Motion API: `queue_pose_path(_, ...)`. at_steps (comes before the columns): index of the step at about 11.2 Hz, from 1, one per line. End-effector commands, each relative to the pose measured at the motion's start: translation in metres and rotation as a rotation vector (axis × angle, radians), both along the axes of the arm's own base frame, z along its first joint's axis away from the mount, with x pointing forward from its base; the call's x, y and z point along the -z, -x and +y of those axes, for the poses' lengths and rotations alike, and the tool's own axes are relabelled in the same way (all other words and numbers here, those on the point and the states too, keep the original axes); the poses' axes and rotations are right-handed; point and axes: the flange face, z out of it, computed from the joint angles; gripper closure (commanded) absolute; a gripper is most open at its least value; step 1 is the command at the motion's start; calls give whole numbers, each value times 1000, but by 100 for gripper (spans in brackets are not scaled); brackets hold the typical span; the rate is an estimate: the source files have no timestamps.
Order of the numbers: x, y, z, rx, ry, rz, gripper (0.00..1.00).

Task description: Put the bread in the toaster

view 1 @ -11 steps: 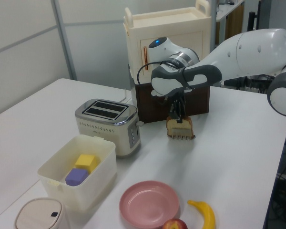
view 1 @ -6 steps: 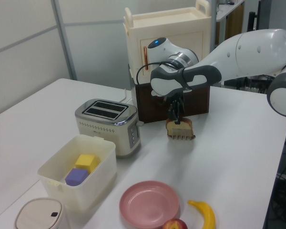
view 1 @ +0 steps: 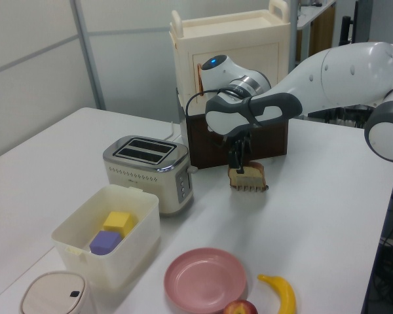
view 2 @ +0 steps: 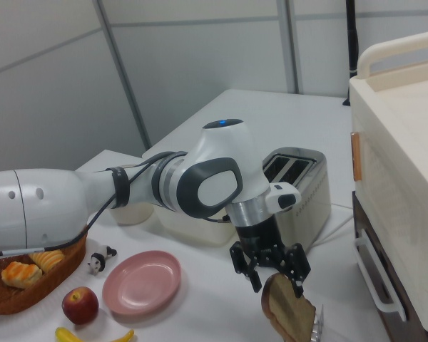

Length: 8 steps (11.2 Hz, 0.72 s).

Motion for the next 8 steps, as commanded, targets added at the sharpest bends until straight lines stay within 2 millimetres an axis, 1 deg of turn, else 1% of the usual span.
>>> queue_pose_path(1,4,4,3,-20,-8,21,4)
queue_pose_path(3,16,-7,6,-27,-10,-29,4)
queue_pose_path(5,15,-12,7,-4,-18,-72,5)
queue_pose_path(7,12,-14,7,17,-56,-104,12)
queue_pose_path(8,7,-16,6,24,-67,-120,19)
